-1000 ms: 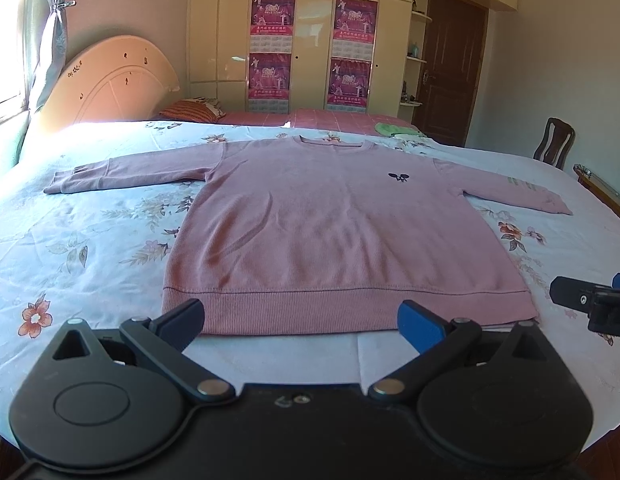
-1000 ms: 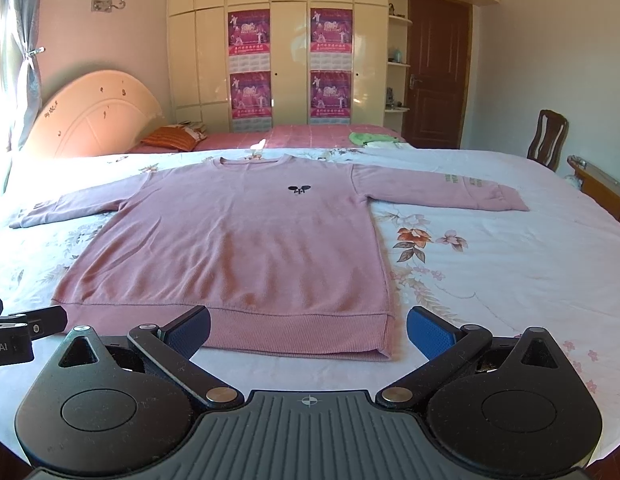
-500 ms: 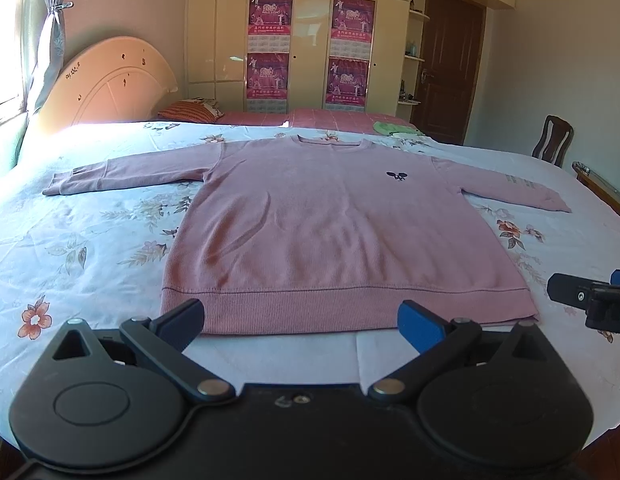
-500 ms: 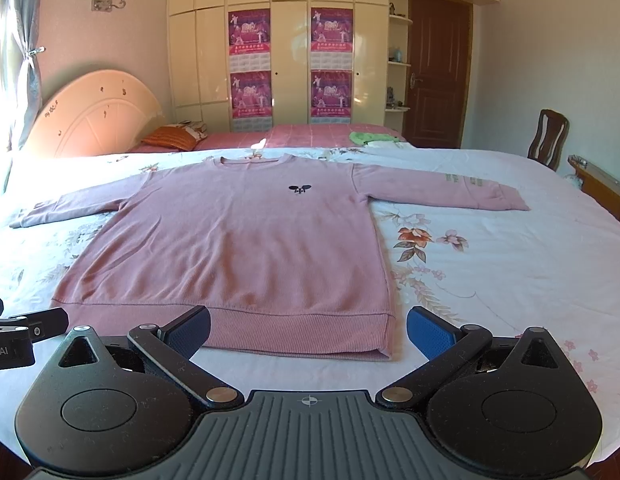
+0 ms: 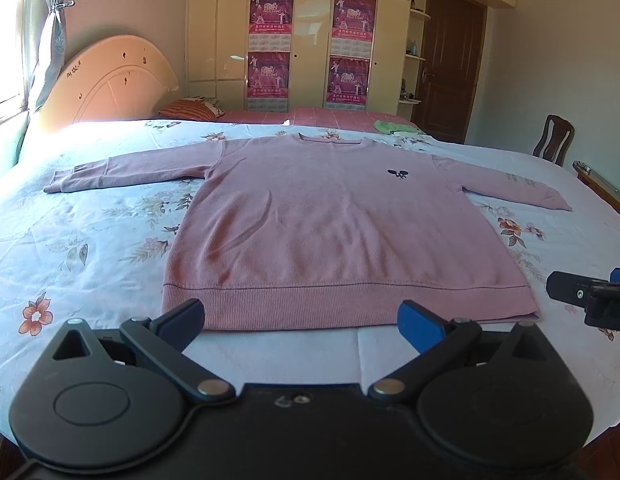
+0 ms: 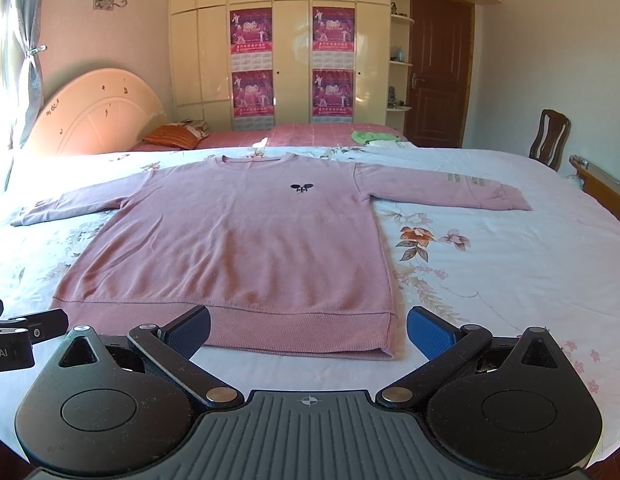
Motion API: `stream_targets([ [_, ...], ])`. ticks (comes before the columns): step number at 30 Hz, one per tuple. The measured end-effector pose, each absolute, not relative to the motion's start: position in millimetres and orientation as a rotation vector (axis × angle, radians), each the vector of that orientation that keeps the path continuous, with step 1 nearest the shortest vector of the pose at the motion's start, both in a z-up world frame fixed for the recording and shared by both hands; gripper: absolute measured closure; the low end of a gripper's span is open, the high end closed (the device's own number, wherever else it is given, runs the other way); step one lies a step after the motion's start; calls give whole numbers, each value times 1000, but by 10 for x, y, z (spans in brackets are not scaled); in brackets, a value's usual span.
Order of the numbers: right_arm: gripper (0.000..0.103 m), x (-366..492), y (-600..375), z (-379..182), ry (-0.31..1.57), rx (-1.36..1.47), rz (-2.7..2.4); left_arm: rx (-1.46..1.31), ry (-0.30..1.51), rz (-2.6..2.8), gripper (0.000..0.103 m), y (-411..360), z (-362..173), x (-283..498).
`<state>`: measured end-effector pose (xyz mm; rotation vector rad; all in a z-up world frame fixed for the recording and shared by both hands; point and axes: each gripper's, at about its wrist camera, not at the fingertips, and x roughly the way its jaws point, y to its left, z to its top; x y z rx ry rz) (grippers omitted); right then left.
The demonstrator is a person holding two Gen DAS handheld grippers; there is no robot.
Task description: Fold small clothes
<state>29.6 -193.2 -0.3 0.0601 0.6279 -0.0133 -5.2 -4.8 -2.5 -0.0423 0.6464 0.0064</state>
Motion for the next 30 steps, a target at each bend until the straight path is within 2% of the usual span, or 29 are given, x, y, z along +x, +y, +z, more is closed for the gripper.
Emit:
stream_targets([
  [22,0,294,-1957,-36,632,69,-14,-51,654,-1,0,-91,-68,-41],
  [30,0,380,-2090,-59,633,75,-62,-138,649,-57,0,-149,-79,103],
])
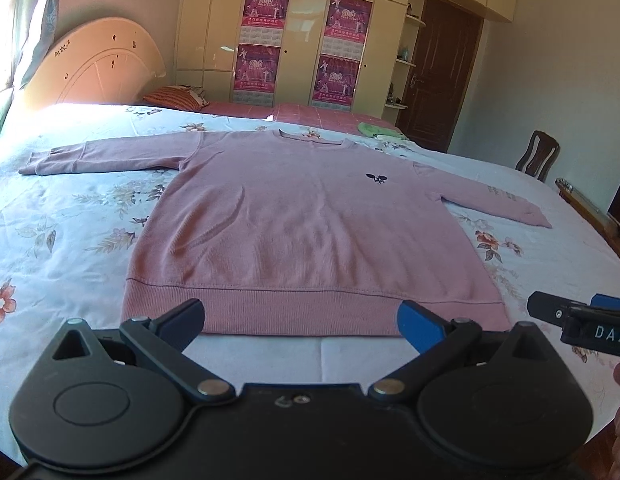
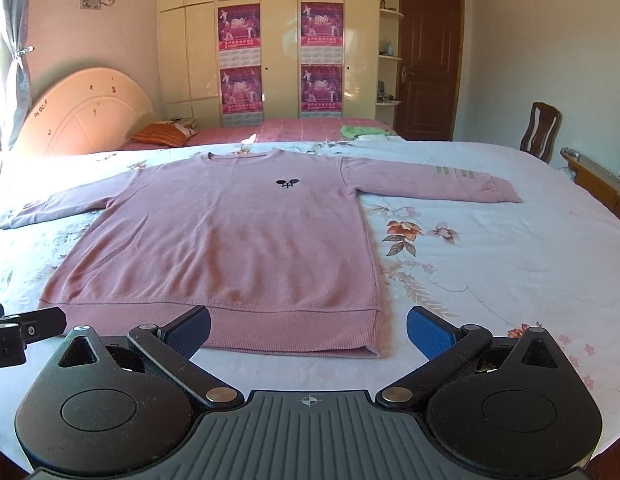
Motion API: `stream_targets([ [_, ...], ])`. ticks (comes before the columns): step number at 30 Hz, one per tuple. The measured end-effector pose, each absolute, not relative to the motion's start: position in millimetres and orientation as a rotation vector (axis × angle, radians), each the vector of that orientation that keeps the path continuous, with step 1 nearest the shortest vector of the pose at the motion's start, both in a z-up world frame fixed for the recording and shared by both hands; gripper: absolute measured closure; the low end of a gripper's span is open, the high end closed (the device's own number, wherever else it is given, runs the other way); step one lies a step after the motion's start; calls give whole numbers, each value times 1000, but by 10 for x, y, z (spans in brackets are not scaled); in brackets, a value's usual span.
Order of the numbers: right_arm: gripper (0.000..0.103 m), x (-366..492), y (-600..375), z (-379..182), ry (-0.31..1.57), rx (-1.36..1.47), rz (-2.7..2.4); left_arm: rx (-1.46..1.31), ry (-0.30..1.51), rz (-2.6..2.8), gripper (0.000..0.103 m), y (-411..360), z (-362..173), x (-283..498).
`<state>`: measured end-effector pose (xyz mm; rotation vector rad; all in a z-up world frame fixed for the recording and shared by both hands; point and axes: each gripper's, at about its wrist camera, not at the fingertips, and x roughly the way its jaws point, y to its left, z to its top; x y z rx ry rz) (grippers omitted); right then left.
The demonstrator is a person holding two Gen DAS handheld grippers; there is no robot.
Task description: Fold small clothes
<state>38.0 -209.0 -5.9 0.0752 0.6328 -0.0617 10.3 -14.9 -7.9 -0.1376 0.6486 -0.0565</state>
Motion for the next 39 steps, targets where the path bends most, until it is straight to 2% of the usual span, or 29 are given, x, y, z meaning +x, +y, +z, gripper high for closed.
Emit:
stream_targets([
  [6,0,529,-2289,-106,640,61,-149,-111,686,-128,0,-286,-166,362],
  [11,0,723,-2473,-133,654,96,-161,-111,628,-95,0,-337,-179,527],
  [21,0,1101,-2691,-120,598,72,-278,-214,710,-145,1,-257,-254,1117],
  [26,0,1381,-2857,-139,588,74,-304,-161,700,-118,2,-214,-249,1398],
  [27,0,1436,-2896,-139,586,74,-309,-148,692,-109,4,-208,-240,1439],
  [29,1,1532,-2986,-134,576,75,-320,-126,674,-94,15,-173,-215,1560],
  [30,1,1583,-3030,-132,572,73,-324,-123,671,-84,27,-150,-213,1620],
  [32,1,1687,-3116,-138,563,72,-332,-122,677,-67,28,-109,-229,1756],
  [33,4,1735,-3155,-144,555,69,-338,-124,676,-53,27,-88,-238,1812],
  [34,19,1786,-3188,-153,557,63,-347,-126,676,-43,26,-71,-243,1867],
  [35,24,1845,-3227,-167,564,61,-360,-126,679,-35,25,-57,-248,1923],
  [39,24,2025,-3414,-185,561,86,-384,-116,671,-10,21,-21,-255,2117],
])
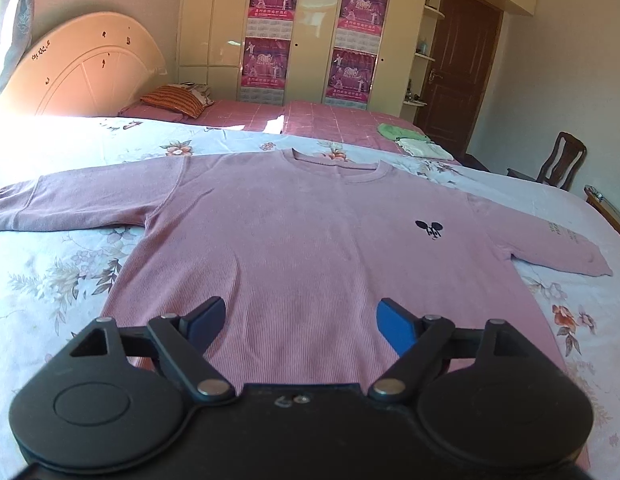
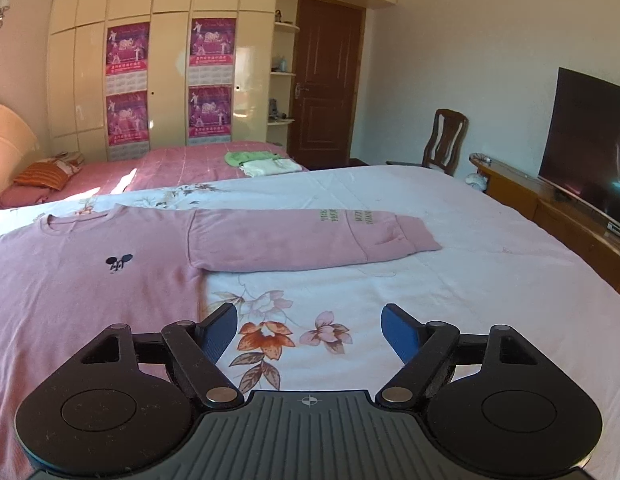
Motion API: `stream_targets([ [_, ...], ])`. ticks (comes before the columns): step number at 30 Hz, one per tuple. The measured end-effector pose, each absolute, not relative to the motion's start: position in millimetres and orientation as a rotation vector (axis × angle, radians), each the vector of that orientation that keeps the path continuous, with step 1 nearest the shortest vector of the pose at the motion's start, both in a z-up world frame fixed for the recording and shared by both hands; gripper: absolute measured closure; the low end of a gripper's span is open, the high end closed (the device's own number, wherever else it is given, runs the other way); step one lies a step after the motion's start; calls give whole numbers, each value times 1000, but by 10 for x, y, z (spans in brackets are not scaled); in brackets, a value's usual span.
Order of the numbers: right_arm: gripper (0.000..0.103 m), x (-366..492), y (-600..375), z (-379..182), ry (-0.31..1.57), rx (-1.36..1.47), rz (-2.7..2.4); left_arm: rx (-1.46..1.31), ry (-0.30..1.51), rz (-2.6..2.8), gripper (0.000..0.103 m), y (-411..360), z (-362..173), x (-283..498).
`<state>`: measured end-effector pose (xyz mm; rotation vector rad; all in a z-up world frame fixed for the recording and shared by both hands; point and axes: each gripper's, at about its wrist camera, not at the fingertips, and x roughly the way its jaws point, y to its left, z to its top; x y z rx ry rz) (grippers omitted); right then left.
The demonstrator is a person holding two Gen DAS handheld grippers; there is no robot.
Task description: Fold small clothes
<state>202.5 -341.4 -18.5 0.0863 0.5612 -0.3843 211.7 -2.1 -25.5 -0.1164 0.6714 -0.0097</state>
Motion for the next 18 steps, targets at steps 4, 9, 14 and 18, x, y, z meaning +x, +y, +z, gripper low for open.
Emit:
stream_targets([
  [4,31,2199,-3615,-224,548,91,-403,-107,674,6,21,1,-309,2312],
  [9,42,2444,-3969,-271,543,127,-455,-113,643,4,24,23,-321,2567],
  [14,42,2699,-4512,-386,527,256,-487,-70,627,14,27,-22,-362,2915],
  [18,42,2945,-5019,-552,533,379,-520,-62,651,4,33,-72,-446,3145],
])
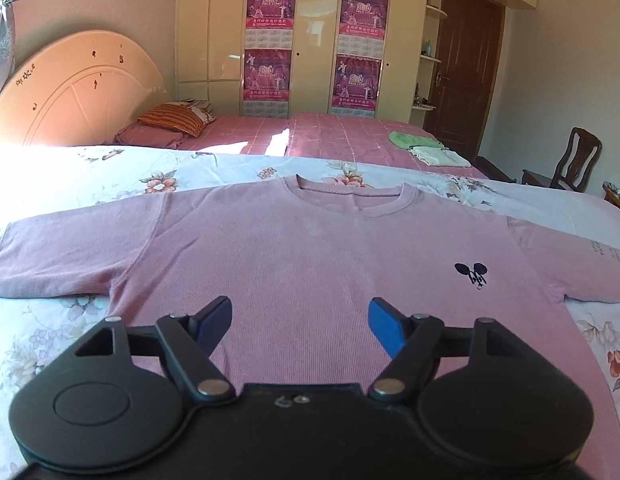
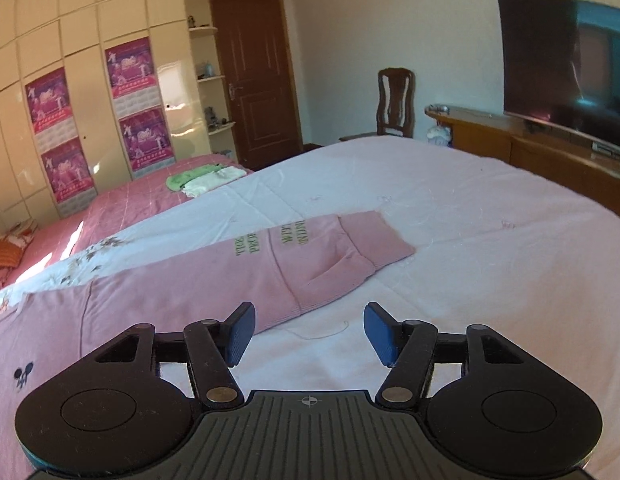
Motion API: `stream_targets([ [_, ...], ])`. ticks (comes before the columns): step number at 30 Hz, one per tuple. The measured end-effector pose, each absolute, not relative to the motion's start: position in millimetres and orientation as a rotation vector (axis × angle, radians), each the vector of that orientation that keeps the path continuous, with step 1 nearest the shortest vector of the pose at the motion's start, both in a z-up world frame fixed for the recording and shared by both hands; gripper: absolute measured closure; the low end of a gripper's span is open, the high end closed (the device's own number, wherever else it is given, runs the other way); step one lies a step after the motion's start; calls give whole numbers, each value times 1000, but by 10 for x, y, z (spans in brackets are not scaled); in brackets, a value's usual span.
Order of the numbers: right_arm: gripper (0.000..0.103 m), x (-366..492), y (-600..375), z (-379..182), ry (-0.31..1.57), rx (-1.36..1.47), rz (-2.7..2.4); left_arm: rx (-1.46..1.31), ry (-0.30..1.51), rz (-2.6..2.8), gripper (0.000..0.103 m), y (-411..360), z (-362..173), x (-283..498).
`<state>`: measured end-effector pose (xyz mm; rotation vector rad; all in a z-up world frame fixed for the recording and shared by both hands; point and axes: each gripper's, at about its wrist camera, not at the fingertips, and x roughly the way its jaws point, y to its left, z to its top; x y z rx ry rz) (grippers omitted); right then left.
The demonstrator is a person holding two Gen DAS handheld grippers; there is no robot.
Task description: Fold small clothes
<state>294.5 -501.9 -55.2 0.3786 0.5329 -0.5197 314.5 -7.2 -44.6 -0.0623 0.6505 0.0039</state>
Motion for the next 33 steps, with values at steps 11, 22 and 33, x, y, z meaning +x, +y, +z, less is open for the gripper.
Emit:
stream_targets([
  [11,61,3209,-5954,-875,537,634,-567,-91,746,53,35,-133,-768,3432],
  [22,96,2928,-6384,-868,411,842,-503,-93,786,79,35,-116,-843,3478],
  [33,98,2788,-5969,-485,475,579,-508,-86,806,40,24,129,-809,3413],
])
